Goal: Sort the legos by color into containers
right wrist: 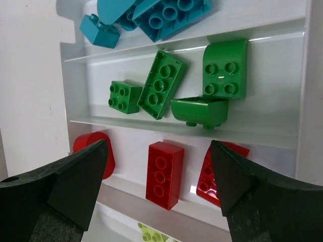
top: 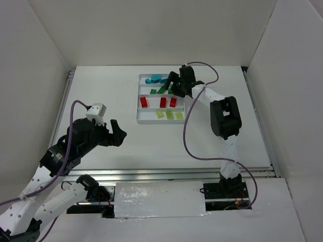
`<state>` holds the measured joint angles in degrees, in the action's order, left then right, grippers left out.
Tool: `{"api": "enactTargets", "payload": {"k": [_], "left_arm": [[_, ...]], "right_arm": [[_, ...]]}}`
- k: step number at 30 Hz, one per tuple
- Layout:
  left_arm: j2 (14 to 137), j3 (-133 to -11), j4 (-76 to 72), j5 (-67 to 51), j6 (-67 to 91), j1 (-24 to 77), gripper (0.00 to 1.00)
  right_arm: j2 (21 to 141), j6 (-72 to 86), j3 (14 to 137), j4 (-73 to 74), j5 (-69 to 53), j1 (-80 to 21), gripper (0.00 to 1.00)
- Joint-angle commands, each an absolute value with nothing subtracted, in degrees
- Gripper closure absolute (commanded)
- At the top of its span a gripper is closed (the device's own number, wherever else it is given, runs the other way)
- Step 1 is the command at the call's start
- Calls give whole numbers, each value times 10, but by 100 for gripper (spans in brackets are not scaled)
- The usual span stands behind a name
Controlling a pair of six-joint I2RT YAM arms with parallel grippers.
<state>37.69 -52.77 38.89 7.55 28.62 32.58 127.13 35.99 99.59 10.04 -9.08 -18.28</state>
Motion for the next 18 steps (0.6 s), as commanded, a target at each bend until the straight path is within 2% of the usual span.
{"api": "enactTargets", "payload": {"k": [1, 7, 13, 18], "left_arm": [[373, -523, 365, 71, 279, 321, 0], [370, -526, 371, 92, 289, 317, 0], [374, -534, 400, 174, 324, 304, 0], [383, -548, 427, 262, 354, 279, 1]], "right_arm": [[1209, 345, 969, 70, -79, -185, 11], [1149, 348, 925, 35, -102, -185, 11], [1056, 331, 885, 39, -114, -185, 11], [934, 308, 825, 112, -49, -196, 12]]}}
